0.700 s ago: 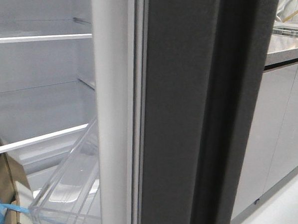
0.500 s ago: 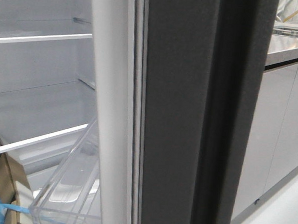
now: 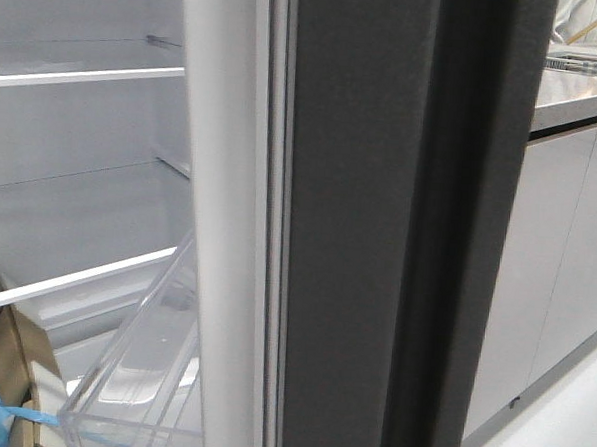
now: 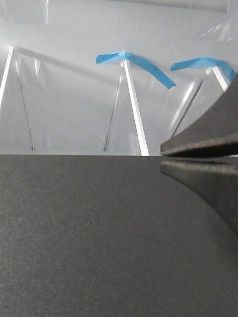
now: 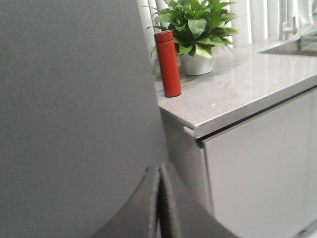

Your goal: Close fridge door

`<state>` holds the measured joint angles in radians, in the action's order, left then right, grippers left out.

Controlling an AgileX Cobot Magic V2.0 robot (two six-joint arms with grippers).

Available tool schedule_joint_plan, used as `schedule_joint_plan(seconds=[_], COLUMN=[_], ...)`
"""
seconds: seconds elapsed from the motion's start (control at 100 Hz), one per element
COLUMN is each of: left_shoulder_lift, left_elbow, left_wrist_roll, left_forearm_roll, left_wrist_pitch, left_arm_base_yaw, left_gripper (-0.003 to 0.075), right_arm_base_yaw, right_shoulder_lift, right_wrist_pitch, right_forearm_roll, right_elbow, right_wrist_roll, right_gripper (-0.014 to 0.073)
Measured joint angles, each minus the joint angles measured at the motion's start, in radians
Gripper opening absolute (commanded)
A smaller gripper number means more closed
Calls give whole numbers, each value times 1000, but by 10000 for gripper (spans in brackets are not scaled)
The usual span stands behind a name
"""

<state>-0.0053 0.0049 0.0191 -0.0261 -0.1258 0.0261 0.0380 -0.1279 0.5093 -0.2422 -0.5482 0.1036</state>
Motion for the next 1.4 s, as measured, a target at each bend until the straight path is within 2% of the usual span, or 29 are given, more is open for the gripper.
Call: schedule_joint_plan(seconds=[0.31,0.47,0.61,0.77,0.99,1.22,1.4], left_shoulder_lift=[0,0,0,0,0,0,0], left_elbow=[0,0,0,0,0,0,0], left_wrist_roll=[0,0,0,0,0,0,0], left_forearm_roll=[0,0,0,0,0,0,0], left_wrist_pitch=[0,0,0,0,0,0,0], left_arm_base_yaw=[0,0,0,0,0,0,0], left_gripper=[-20,-20,-20,-20,-20,-20,-20], right_arm_base_yaw=[0,0,0,0,0,0,0], right_shoulder_lift=[-154,-238,-307,-383,-460,-492,-493], right_wrist_pitch=[136,168,175,187,246,346,407], right_forearm_roll=[100,158,159,89,-72,-200,-236], right_elbow=[-261,-389,-471,-528,-573,-602,-629], right_wrist_roll=[0,0,0,0,-22,-104,-203], right_gripper=[-46,-46,-46,-46,-46,-46,-46])
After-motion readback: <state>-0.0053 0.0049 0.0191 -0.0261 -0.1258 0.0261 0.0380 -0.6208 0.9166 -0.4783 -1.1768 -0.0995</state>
